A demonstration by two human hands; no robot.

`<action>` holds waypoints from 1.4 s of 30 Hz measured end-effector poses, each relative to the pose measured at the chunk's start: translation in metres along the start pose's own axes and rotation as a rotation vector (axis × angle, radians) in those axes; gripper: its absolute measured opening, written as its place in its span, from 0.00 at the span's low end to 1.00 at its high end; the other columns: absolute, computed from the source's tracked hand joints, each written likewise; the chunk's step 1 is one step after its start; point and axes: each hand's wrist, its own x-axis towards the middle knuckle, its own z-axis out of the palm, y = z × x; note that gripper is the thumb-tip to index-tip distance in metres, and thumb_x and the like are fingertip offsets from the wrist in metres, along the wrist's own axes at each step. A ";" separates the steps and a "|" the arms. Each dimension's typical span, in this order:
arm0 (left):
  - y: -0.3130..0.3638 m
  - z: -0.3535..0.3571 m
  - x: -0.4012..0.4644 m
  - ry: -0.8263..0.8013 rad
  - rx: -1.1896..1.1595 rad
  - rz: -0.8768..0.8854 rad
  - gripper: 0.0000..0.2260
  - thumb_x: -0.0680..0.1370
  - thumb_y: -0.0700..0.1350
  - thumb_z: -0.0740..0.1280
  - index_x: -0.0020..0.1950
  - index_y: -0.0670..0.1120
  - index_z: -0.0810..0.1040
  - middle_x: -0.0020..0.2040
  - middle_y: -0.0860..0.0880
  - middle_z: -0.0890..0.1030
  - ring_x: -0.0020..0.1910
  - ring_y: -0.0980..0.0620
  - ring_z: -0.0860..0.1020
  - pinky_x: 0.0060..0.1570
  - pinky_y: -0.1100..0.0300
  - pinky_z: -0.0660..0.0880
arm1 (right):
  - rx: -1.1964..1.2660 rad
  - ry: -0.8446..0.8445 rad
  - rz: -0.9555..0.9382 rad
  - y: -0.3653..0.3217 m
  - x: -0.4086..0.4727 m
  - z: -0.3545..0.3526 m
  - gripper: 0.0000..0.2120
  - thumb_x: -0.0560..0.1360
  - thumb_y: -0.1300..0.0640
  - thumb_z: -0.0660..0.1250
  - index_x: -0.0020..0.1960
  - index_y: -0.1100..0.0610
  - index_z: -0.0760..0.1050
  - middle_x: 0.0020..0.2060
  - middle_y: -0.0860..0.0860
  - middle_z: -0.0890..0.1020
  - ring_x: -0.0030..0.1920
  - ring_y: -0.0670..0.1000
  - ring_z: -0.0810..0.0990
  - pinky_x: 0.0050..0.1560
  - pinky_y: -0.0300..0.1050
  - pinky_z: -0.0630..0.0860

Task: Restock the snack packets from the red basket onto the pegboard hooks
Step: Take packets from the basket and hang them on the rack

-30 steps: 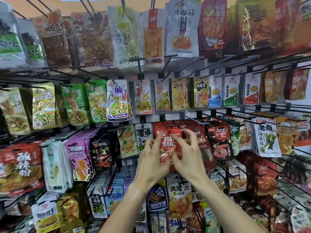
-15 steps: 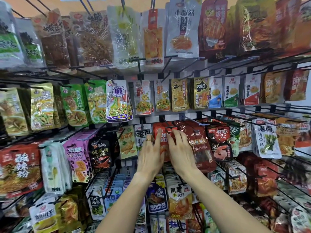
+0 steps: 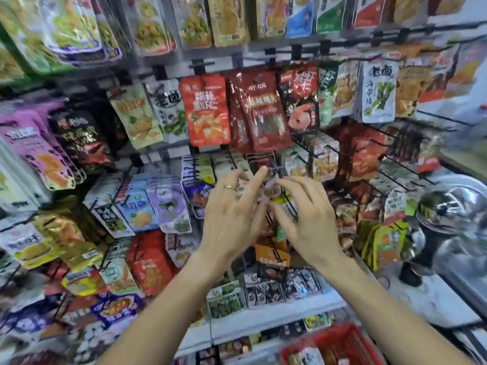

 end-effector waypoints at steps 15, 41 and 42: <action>0.150 0.211 -0.282 -1.145 -0.153 -0.238 0.26 0.87 0.58 0.57 0.84 0.53 0.63 0.79 0.41 0.68 0.71 0.35 0.73 0.63 0.41 0.78 | -0.092 -0.608 1.012 0.142 -0.391 -0.033 0.22 0.78 0.46 0.67 0.66 0.58 0.77 0.59 0.57 0.82 0.59 0.63 0.80 0.59 0.57 0.77; 0.091 0.755 -0.682 -1.261 -0.169 -0.210 0.35 0.77 0.34 0.61 0.83 0.52 0.62 0.76 0.44 0.71 0.76 0.41 0.68 0.75 0.49 0.64 | -0.062 -0.822 1.385 0.507 -0.781 0.406 0.23 0.74 0.37 0.73 0.47 0.58 0.75 0.51 0.60 0.79 0.52 0.58 0.80 0.41 0.45 0.70; 0.086 0.766 -0.692 -1.238 -0.155 -0.183 0.34 0.77 0.35 0.62 0.82 0.52 0.64 0.76 0.44 0.71 0.76 0.41 0.68 0.75 0.49 0.64 | -0.093 -0.840 1.385 0.515 -0.787 0.414 0.32 0.71 0.33 0.74 0.57 0.60 0.77 0.57 0.61 0.80 0.56 0.59 0.80 0.45 0.45 0.73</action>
